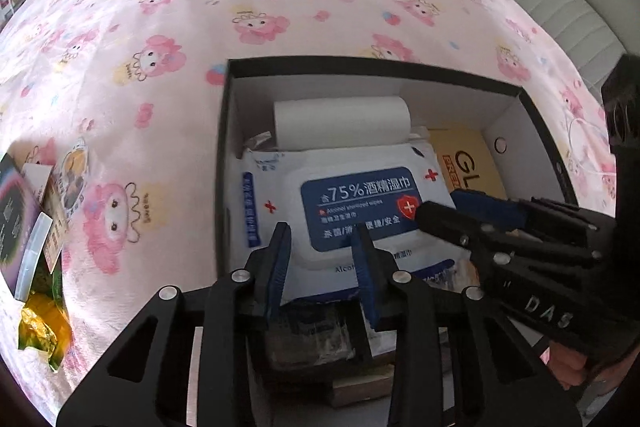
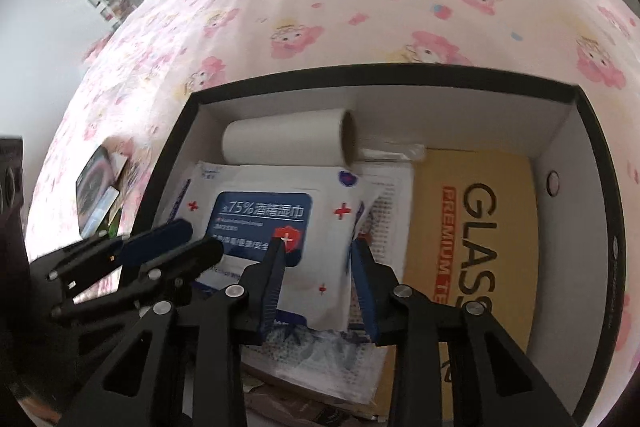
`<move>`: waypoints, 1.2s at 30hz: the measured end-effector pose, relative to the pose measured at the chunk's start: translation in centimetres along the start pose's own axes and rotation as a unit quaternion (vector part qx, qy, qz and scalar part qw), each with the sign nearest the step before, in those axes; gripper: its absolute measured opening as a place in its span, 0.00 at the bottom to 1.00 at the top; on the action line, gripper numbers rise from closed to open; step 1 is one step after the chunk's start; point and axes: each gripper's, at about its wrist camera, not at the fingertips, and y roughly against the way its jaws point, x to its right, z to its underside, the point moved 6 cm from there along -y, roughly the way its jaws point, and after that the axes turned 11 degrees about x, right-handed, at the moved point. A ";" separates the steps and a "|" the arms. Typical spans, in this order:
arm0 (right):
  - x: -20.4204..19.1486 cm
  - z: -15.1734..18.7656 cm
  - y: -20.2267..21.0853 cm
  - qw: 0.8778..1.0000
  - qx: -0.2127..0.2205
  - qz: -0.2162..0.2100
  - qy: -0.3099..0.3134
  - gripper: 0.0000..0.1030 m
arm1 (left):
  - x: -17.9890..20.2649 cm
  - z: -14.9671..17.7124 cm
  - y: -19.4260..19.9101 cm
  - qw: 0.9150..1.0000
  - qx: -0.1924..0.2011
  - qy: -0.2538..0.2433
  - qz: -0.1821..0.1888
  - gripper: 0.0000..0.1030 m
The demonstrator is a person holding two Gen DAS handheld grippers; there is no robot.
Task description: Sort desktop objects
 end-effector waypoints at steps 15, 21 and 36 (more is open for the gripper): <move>2.4 0.5 0.2 0.999 0.001 0.033 -0.027 0.28 | 2.1 0.1 -1.2 0.999 -0.011 -0.041 0.003 0.27; 2.0 0.4 0.3 0.999 0.003 0.034 -0.026 0.25 | 1.6 -0.4 -1.1 0.999 -0.005 -0.038 0.002 0.27; 0.0 -3.1 11.5 0.987 0.119 0.107 -0.032 0.41 | 0.9 -5.4 8.9 0.989 0.143 0.025 0.025 0.62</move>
